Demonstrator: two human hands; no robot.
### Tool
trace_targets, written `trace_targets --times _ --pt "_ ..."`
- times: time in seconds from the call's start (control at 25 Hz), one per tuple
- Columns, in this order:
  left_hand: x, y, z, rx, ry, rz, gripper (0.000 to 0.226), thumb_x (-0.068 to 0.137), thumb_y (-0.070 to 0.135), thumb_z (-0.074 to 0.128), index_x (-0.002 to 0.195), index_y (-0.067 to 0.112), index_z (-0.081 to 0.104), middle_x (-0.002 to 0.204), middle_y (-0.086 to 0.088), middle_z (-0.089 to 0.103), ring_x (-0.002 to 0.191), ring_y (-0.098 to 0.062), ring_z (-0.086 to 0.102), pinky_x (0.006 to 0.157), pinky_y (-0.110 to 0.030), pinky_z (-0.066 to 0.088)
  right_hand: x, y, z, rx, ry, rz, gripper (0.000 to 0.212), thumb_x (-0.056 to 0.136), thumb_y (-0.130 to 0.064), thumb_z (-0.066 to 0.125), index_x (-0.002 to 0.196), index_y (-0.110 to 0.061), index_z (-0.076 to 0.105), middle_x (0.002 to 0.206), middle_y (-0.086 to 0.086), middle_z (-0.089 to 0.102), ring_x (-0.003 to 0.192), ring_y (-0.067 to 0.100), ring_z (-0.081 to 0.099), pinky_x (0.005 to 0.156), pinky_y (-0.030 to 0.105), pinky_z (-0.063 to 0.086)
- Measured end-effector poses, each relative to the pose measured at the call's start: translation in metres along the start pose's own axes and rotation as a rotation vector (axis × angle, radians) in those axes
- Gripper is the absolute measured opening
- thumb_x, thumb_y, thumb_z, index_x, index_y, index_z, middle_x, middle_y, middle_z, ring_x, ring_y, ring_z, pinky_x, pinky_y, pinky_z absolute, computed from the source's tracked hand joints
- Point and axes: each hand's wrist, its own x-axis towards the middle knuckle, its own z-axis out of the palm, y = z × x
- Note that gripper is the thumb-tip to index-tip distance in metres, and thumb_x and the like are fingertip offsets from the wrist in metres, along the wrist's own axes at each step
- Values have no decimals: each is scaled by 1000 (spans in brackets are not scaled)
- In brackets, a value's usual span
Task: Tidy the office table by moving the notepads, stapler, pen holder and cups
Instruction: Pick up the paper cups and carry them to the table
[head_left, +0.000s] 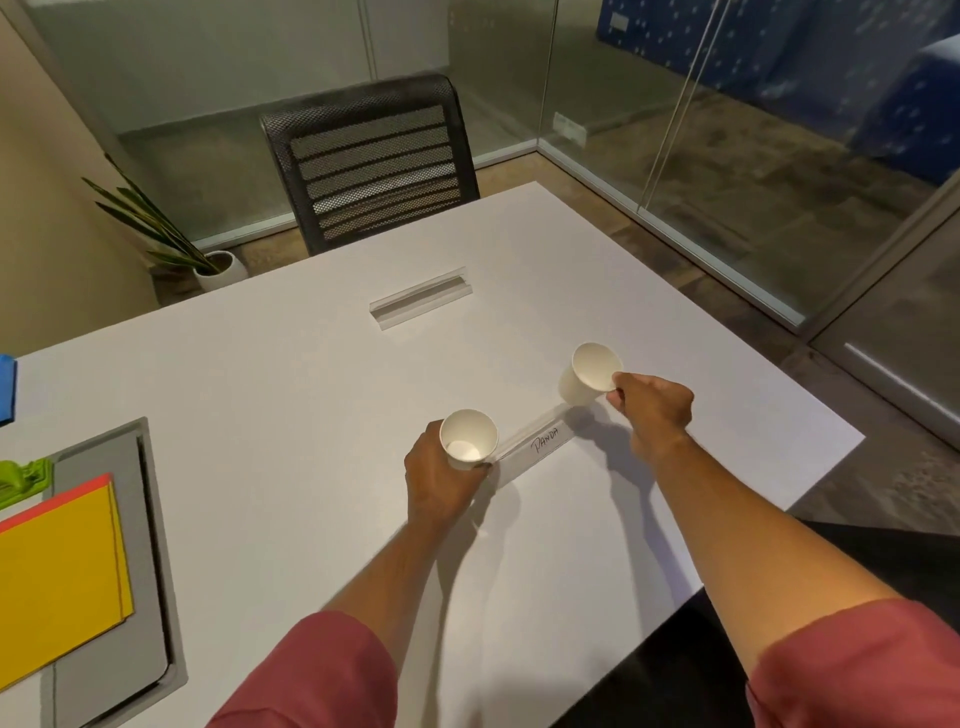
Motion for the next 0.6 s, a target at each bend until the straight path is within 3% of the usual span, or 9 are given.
trace_targets --times 0.08,0.2,0.32,0.48,0.6 --pt "5 -3 6 8 -2 -7 62 60 21 90 113 14 59 104 2 66 93 -17 59 74 -22 42 20 1 -6 -55 84 -10 12 78 -11 79 88 -9 72 80 5 73 62 11 71 51 19 54" --pt "15 -4 13 19 7 -18 61 60 22 89 112 16 59 100 7 63 89 -14 56 65 -9 37 46 3 -11 -118 157 -20 11 76 -14 78 73 -13 68 84 8 74 73 20 71 70 30 57" --pt "25 -4 19 36 6 -20 57 59 21 89 108 20 58 98 9 63 87 -12 57 62 -5 36 68 7 -9 -149 193 -12 11 75 -14 78 73 -11 68 87 10 75 81 25 71 76 32 56" --pt "33 -10 27 64 2 -10 56 58 21 89 102 26 55 95 10 63 87 -14 59 64 -8 36 88 15 -2 -170 213 24 9 75 -13 77 79 -7 70 89 13 76 85 26 72 81 34 58" --pt "38 -15 28 83 10 -13 58 57 21 90 105 22 58 97 7 66 89 -16 61 69 -18 42 94 15 2 -127 212 57 12 76 -13 78 84 -6 71 86 10 73 76 23 71 67 28 57"
